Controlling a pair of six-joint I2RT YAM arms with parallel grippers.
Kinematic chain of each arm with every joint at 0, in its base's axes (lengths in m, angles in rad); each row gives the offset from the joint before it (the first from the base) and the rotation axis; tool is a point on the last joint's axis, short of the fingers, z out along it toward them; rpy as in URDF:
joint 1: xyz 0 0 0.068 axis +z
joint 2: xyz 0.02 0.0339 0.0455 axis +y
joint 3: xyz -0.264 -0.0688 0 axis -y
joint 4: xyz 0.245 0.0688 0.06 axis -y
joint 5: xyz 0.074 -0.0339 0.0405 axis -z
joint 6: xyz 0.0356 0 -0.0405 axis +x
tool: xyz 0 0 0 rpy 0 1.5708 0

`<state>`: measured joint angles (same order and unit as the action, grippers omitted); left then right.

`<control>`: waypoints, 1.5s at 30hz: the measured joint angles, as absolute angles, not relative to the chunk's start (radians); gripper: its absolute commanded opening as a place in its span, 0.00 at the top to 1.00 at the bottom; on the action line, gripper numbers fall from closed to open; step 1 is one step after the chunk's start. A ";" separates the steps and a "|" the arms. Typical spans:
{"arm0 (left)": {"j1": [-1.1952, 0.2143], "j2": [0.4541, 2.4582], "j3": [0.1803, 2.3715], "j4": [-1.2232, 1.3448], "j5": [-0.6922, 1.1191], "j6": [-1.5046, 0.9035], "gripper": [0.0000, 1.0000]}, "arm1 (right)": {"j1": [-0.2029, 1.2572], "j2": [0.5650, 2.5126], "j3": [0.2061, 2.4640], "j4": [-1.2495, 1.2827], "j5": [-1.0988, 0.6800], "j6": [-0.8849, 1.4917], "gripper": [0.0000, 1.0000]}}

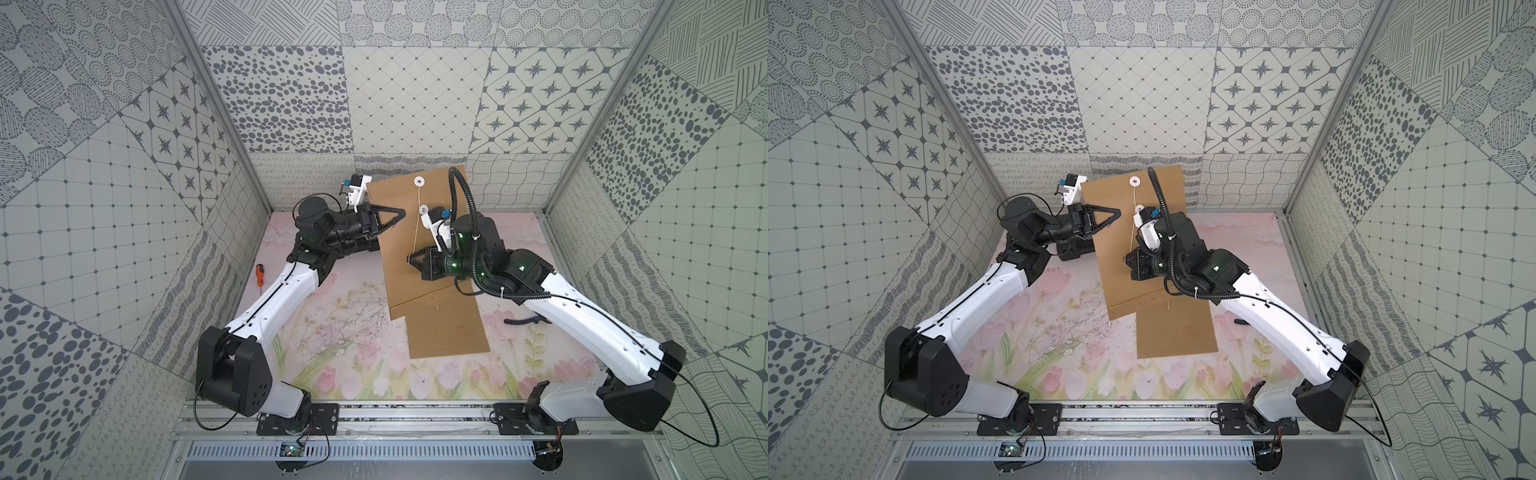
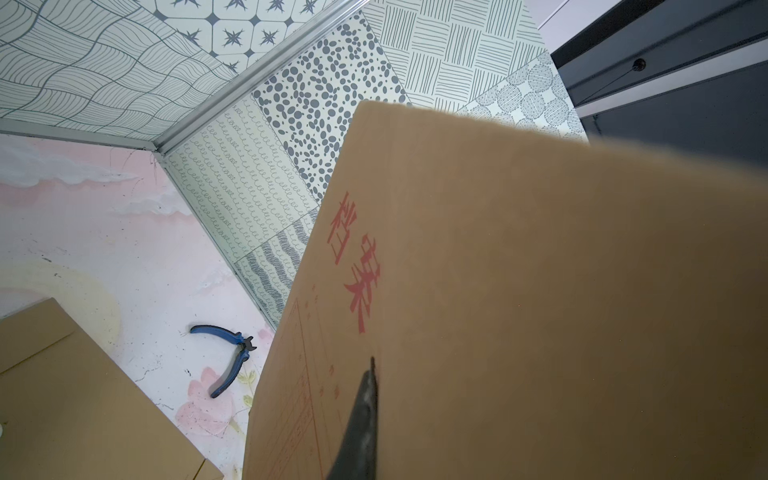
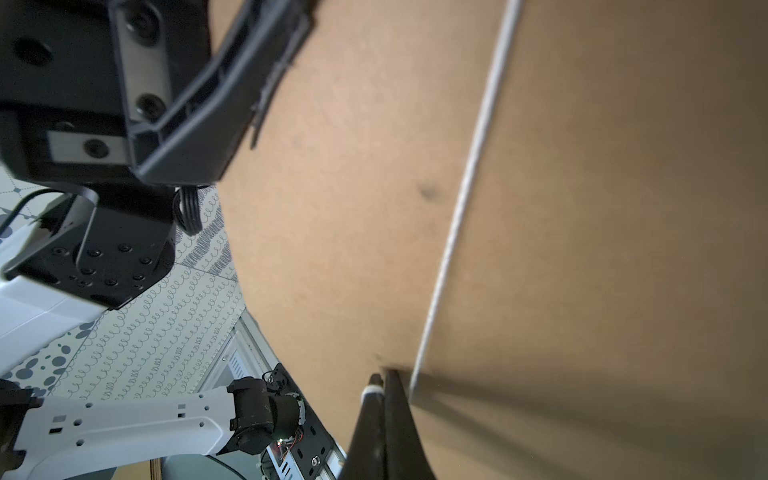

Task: Close the mouth of the file bag
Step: Close the file bag.

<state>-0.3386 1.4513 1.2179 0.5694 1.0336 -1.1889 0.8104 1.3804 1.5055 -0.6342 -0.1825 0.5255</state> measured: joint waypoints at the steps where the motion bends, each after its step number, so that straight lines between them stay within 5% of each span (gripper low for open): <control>1: -0.339 1.451 1.219 0.564 1.034 -1.187 1.00 | 0.806 1.377 1.501 -0.632 -0.183 0.529 1.00; 20: -0.338 1.415 1.224 0.504 1.045 -1.150 1.00 | 0.576 1.350 1.407 -0.575 -0.312 0.551 1.00; 45: -0.293 1.363 1.193 0.412 1.079 -1.090 1.00 | 0.414 1.392 1.557 -0.721 -0.351 0.425 1.00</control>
